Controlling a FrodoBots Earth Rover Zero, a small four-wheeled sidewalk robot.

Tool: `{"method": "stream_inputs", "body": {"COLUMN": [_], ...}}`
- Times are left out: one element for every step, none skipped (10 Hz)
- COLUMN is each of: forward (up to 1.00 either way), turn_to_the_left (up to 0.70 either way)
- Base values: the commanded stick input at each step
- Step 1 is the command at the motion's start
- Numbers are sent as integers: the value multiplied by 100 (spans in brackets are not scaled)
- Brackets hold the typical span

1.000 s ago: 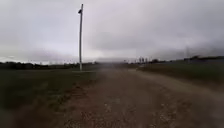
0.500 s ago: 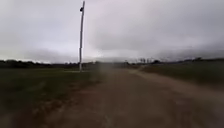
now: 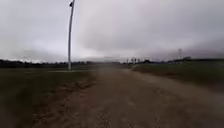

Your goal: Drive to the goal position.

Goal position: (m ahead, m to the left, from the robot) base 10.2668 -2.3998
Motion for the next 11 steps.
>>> {"method": "stream_inputs", "body": {"forward": [85, 85, 85, 85, 85, 85, 85, 85, 85, 85, 85], "turn_to_the_left": [0, 0, 0, 0, 0, 0, 0, 0, 0, 3, 17]}}
